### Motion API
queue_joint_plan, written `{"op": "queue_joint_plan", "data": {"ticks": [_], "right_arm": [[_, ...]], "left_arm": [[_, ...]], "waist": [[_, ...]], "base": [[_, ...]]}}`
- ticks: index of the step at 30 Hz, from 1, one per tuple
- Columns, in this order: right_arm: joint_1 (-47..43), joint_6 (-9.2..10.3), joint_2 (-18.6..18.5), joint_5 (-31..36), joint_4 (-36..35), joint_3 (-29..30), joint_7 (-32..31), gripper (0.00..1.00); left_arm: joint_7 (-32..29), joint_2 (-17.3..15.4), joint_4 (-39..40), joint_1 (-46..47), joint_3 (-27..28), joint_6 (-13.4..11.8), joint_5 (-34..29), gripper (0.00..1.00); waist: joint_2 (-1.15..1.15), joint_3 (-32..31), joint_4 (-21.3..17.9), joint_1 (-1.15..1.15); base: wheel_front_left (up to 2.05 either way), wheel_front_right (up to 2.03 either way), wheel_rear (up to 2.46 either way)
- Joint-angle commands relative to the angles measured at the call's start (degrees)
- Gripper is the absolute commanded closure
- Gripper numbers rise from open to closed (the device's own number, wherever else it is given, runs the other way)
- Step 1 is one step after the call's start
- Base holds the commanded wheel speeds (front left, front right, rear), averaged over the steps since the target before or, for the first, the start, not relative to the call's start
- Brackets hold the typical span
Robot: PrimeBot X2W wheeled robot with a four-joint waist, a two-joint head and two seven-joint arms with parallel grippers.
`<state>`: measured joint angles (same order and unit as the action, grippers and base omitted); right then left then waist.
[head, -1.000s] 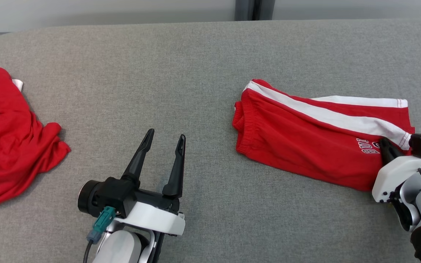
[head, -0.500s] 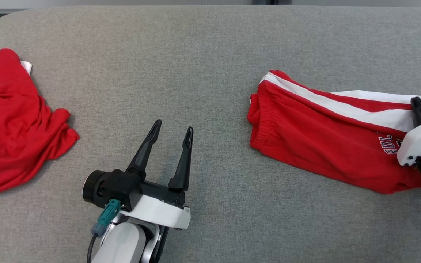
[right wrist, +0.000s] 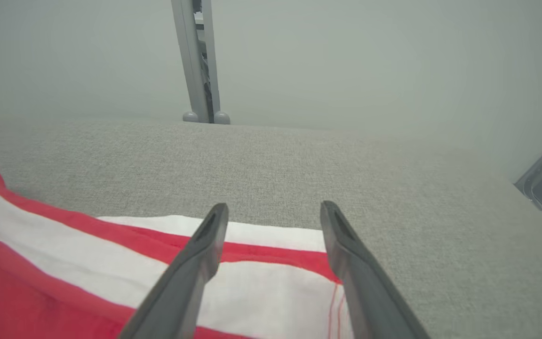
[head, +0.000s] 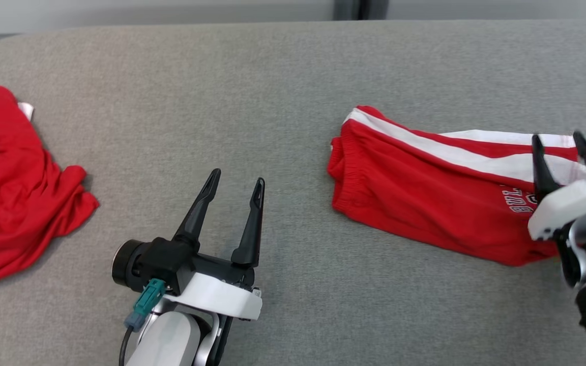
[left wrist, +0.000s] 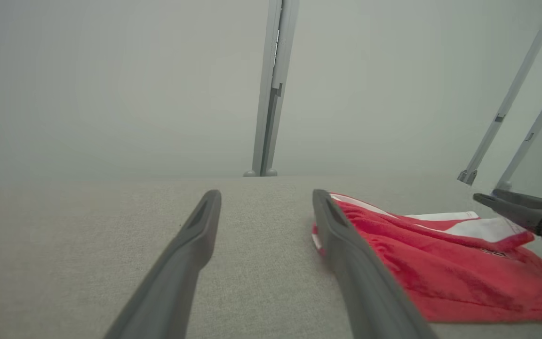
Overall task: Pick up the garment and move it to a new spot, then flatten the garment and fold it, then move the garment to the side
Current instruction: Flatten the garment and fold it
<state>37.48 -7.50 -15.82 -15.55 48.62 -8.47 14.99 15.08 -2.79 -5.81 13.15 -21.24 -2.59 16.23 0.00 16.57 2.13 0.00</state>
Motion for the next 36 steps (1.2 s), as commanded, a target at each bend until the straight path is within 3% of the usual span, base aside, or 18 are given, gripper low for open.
{"op": "queue_joint_plan", "data": {"ticks": [1, 11, 20, 21, 23, 36], "right_arm": [[-2.5, 0.01, 0.2, -0.7, -1.3, 0.7, 0.3, 0.0], [-8.3, 0.01, -0.5, -6.0, -5.0, 0.4, -2.7, 0.0], [-5.8, 0.01, -2.0, -8.3, -4.1, -0.3, -8.6, 0.0], [-5.5, 0.0, -2.1, -8.3, -3.8, -0.6, -8.8, 0.22], [-4.7, 0.01, -2.7, -7.9, -2.9, -0.7, -9.1, 1.0], [3.4, 0.01, -4.9, -5.8, 3.0, 1.9, -5.5, 1.0]], "left_arm": [[0.1, -0.2, -0.1, -0.8, 0.3, -0.1, -0.3, 0.0], [0.1, -0.2, -0.4, -1.3, 0.5, 0.1, -0.7, 0.0], [0.1, -0.2, -0.4, 0.1, -0.2, 0.2, -0.3, 0.0], [0.1, -0.2, -0.4, 0.2, -0.2, 0.2, -0.2, 0.0], [0.1, -0.2, -0.4, 0.4, -0.3, 0.0, -0.1, 0.0], [0.1, -0.2, 0.1, 1.0, -1.1, -0.4, 0.9, 0.0]], "waist": [[0.0, -1.1, -1.3, 0.0], [0.0, -2.0, -3.2, 0.0], [0.0, -1.0, -1.3, 0.0], [0.0, -0.9, -1.0, 0.0], [0.0, -0.7, -0.3, 0.0], [0.0, 0.8, 2.1, 0.0]], "base": [[0.0, 0.0, 0.0], [0.0, 0.0, 0.0], [0.0, 0.0, 0.0], [0.0, 0.0, 0.0], [0.0, 0.0, 0.0], [0.0, 0.0, 0.0]]}}
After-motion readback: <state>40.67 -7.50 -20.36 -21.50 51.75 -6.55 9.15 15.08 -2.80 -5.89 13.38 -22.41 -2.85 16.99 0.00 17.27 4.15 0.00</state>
